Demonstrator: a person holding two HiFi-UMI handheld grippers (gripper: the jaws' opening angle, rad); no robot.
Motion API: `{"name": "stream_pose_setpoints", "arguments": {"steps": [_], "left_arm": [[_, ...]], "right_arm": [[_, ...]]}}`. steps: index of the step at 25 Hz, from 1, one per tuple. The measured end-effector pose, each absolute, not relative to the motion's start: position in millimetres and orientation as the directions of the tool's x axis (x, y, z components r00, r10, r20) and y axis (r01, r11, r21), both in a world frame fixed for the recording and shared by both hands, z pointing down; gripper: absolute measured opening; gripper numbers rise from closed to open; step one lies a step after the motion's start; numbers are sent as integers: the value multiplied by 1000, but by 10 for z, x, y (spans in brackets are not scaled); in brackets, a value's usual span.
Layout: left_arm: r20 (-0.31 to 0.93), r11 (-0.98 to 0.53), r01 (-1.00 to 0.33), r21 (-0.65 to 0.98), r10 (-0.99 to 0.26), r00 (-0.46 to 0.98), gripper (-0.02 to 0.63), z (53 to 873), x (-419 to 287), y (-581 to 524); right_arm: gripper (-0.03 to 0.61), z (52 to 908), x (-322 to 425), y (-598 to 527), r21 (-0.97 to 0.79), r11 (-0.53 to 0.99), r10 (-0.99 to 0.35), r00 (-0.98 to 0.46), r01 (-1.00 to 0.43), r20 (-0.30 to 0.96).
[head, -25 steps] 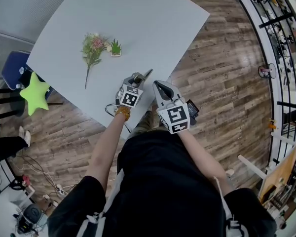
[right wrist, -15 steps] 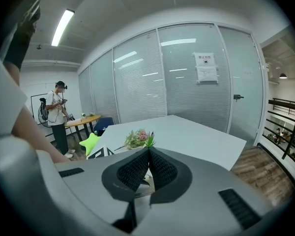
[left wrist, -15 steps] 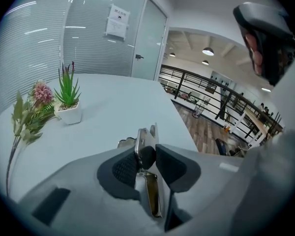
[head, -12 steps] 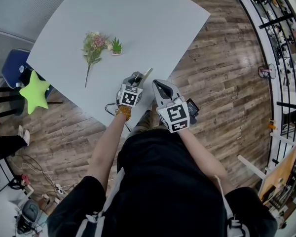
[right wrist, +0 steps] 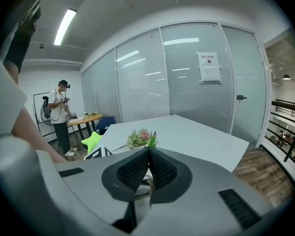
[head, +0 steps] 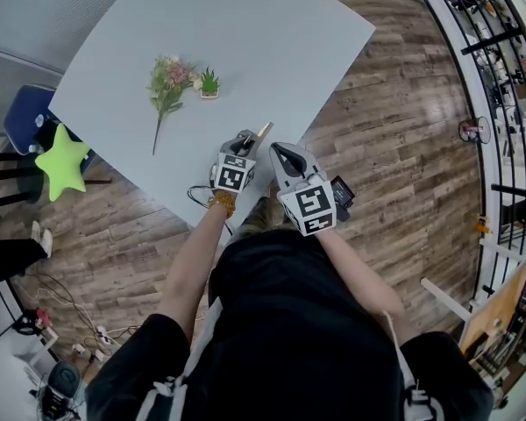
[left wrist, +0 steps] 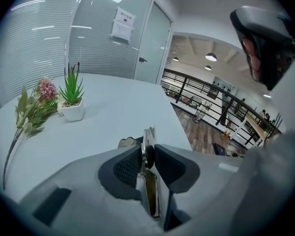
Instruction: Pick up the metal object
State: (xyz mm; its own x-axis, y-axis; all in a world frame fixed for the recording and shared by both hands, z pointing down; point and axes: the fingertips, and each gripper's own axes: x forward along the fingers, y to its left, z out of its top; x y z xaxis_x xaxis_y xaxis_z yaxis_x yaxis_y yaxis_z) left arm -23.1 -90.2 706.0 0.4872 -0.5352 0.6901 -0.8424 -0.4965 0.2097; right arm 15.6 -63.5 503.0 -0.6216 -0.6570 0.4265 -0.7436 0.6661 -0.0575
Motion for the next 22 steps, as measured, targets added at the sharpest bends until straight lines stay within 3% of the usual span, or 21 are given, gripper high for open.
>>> {"name": "stream_pose_setpoints", "arguments": {"steps": [22], "left_arm": [[643,-457,-854,250,-581,500,89,6858,-210,-972]], "right_arm": [[0,5033,163,-653,-53,665,-658,-618,-745,431]]}}
